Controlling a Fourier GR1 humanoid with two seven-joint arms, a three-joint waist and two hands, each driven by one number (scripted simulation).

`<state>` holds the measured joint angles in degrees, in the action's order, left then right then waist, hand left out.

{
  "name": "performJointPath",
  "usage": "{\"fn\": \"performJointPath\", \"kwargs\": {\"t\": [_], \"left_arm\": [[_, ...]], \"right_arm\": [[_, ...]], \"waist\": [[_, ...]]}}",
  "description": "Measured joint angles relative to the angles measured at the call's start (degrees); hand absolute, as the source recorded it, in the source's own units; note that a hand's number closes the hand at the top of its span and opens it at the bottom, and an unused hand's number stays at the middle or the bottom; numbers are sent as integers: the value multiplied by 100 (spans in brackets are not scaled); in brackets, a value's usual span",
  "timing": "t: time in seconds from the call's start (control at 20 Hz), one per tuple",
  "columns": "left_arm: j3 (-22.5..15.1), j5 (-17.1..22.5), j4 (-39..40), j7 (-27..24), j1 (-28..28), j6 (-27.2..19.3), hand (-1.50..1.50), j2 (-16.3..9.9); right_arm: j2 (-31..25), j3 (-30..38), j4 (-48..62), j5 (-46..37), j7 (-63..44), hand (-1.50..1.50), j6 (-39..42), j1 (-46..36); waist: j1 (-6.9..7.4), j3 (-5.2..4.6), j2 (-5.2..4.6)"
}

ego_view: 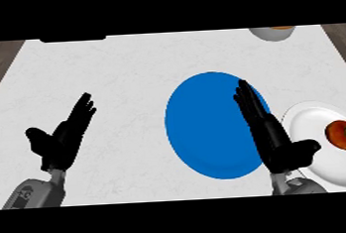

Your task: Pick the tomato from the plate and place it in the plate

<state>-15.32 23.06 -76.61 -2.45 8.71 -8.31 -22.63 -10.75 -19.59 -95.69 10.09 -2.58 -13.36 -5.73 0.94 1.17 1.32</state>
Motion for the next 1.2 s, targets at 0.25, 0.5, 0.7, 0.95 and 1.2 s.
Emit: {"fn": "performJointPath", "kwargs": {"t": [0.25,0.5,0.7,0.95,1.2], "left_arm": [[233,-289,-41,-313,-178,-42,0,-265],[309,-414,-69,-483,-317,-128,0,-356],[332,-484,52,-712,-414,-79,0,-296],[392,-585,25,-705,-481,-24,0,-271],[526,-680,241,-809,-398,72,0,-162]], "right_arm": [[-448,1026,62,595,150,150,429,-211],[-1137,1975,513,-204,741,-150,-285,-234],[-722,2431,1065,-313,2179,-150,-692,47],[-450,2746,1317,-426,3508,-150,-841,701],[-466,3017,836,-578,3645,-150,-1106,1421]], "waist": [[-57,-81,-94],[-140,-125,-122],[-113,-112,-144],[-119,-112,-134],[-148,-116,-128]]}}
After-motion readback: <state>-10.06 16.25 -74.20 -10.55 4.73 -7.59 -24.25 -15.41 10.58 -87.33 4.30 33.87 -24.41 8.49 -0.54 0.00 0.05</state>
